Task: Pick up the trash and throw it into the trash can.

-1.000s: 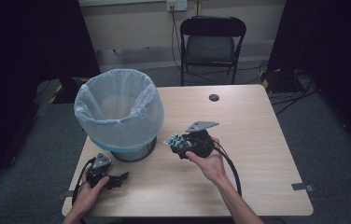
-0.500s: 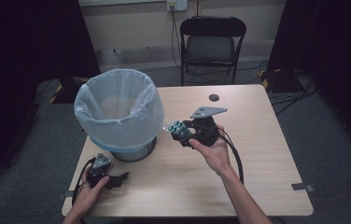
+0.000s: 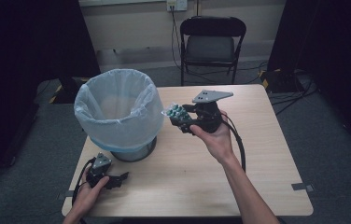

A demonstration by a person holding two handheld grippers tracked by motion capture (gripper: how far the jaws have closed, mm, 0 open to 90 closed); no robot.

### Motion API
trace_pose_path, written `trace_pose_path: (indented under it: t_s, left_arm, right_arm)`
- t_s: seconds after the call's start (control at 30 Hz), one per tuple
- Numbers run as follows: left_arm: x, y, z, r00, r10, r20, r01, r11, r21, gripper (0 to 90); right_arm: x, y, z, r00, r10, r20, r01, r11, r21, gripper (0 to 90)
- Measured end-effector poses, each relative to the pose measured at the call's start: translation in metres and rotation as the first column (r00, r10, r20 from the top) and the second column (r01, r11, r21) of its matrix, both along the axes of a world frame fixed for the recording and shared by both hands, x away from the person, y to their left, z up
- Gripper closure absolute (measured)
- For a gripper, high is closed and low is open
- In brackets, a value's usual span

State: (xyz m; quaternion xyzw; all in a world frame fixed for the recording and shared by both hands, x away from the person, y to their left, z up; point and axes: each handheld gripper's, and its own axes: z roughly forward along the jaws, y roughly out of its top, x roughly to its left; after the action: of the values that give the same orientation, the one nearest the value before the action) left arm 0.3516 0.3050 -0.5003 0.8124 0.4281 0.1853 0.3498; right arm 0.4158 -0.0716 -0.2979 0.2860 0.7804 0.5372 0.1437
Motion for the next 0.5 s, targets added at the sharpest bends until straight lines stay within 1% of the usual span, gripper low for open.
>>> trace_pose_path:
  t_s: [0.13, 0.2, 0.37, 0.43, 0.5]
  left_arm:
    - [0.0, 0.0, 0.0, 1.0, 0.0, 0.0, 0.0, 1.0, 0.0, 9.5]
    - [0.0, 0.0, 0.0, 1.0, 0.001, 0.0, -0.001, 1.0, -0.001, 9.5]
    - [0.0, 0.0, 0.0, 1.0, 0.0, 0.0, 0.0, 1.0, 0.0, 9.5]
    - [0.0, 0.0, 0.0, 1.0, 0.0, 0.0, 0.0, 1.0, 0.0, 9.6]
    - [0.0, 0.0, 0.0, 1.0, 0.0, 0.0, 0.0, 1.0, -0.001, 9.5]
  right_arm:
    - [0.002, 0.004, 0.013, 0.9996, 0.012, 0.027, -0.012, 0.9999, 0.011, 33.7]
    - [0.004, 0.006, 0.018, 0.9992, 0.008, 0.039, -0.008, 0.9997, 0.023, 33.7]
    - [0.011, 0.012, 0.031, 0.9985, 0.03, 0.047, -0.032, 0.9983, 0.049, 33.7]
    - [0.014, 0.018, 0.036, 0.9979, 0.042, 0.049, -0.045, 0.9973, 0.058, 33.7]
    - [0.017, 0.025, 0.041, 0.9971, 0.054, 0.054, -0.057, 0.9969, 0.055, 33.7]
